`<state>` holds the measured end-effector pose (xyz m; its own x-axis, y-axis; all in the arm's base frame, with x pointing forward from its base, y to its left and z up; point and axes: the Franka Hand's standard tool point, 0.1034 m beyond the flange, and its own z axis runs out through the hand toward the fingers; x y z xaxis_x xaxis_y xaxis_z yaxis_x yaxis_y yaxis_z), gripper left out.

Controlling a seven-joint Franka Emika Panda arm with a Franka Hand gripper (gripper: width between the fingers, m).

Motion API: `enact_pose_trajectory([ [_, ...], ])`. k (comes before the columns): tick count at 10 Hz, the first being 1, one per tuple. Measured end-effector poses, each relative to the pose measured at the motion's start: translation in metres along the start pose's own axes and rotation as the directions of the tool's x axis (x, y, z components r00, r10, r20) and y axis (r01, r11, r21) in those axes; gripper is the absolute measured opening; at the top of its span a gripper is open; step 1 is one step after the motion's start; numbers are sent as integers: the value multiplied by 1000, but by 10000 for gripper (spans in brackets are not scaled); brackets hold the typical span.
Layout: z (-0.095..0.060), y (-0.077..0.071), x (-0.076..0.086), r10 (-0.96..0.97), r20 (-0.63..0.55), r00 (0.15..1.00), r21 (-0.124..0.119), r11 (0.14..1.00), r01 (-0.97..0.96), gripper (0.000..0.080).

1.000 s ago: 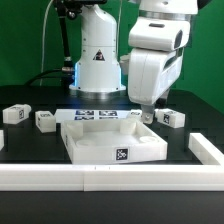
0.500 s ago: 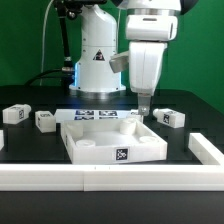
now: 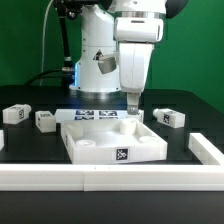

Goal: Assemble one leg

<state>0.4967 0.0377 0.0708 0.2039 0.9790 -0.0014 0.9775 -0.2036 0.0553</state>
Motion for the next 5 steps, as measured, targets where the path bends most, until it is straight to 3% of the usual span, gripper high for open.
enact_pose_trajectory([
  [2, 1, -1, -1, -24, 2, 1000, -2, 1000, 24, 650],
  [3, 7, -10, -8, -151, 11, 988, -21, 988, 151, 650],
  [5, 14, -27, -19, -278, 34, 960, -8, 961, 278, 650],
])
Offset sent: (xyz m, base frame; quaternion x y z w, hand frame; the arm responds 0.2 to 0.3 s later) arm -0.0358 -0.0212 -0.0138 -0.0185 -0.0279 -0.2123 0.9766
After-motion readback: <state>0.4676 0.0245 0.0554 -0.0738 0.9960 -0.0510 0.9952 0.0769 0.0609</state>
